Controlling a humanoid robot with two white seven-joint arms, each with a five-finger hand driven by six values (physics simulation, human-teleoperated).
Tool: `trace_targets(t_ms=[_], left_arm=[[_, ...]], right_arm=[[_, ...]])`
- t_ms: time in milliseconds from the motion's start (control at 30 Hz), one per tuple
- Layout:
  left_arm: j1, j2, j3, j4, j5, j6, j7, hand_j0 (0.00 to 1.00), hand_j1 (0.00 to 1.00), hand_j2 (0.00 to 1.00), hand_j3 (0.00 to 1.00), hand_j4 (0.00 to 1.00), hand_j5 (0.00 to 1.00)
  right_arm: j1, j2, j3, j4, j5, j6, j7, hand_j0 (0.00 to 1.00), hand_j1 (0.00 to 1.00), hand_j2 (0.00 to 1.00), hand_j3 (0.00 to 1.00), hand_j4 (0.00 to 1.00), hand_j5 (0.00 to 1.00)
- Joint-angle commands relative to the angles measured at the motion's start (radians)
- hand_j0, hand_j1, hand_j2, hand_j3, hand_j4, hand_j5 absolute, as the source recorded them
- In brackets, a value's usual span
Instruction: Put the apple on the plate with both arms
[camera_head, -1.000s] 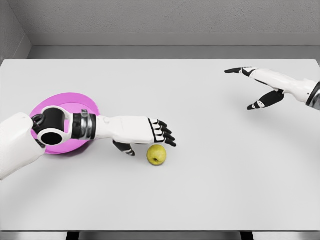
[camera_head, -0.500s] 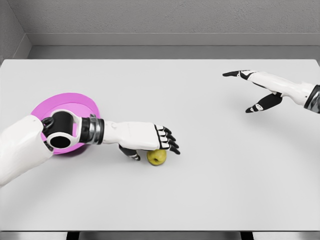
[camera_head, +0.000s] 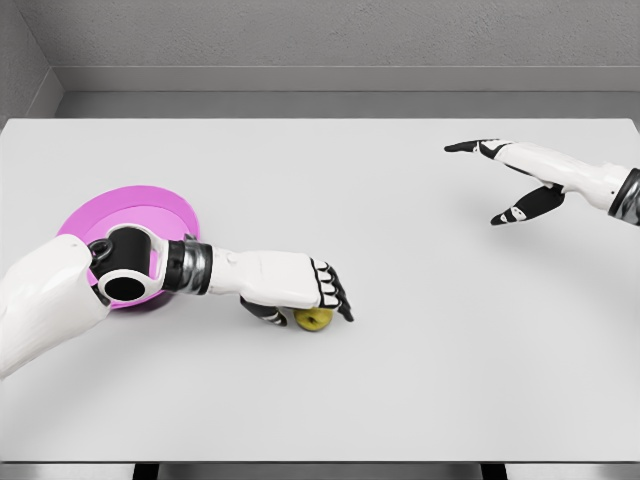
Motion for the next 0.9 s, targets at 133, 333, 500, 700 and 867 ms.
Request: trace_targets(t_ms=[133, 333, 500, 700, 867], left_arm=[[0.000, 0.000, -0.001, 0.000, 0.006, 0.002, -0.003, 0.80, 0.80, 0.80, 0.80, 0.80, 0.80], [0.000, 0.000, -0.006, -0.002, 0.005, 0.002, -0.005, 0.71, 0.71, 0.71, 0.71, 0.71, 0.71], [0.000, 0.002, -0.006, -0.002, 0.005, 0.002, -0.005, 0.57, 0.57, 0.57, 0.57, 0.57, 0.57], [-0.002, 0.005, -0.004, -0.002, 0.006, 0.002, -0.005, 0.48, 0.48, 0.48, 0.48, 0.48, 0.48], [-0.026, 0.022, -0.003, -0.005, 0.012, 0.002, -0.003, 0.44, 0.44, 0.44, 0.44, 0.44, 0.44]], right_arm=[[0.000, -0.004, -0.002, -0.013, -0.011, 0.003, 0.000, 1.00, 1.00, 1.00, 1.00, 1.00, 1.00], [0.000, -0.009, -0.002, -0.013, -0.011, 0.003, 0.000, 1.00, 1.00, 1.00, 1.00, 1.00, 1.00], [0.000, -0.007, -0.002, -0.013, -0.011, 0.003, 0.000, 1.00, 1.00, 1.00, 1.00, 1.00, 1.00], [-0.002, -0.007, -0.002, -0.013, -0.011, 0.003, 0.000, 1.00, 1.00, 1.00, 1.00, 1.00, 1.00], [0.003, -0.007, -0.002, -0.016, -0.012, 0.003, 0.000, 1.00, 1.00, 1.00, 1.00, 1.00, 1.00]])
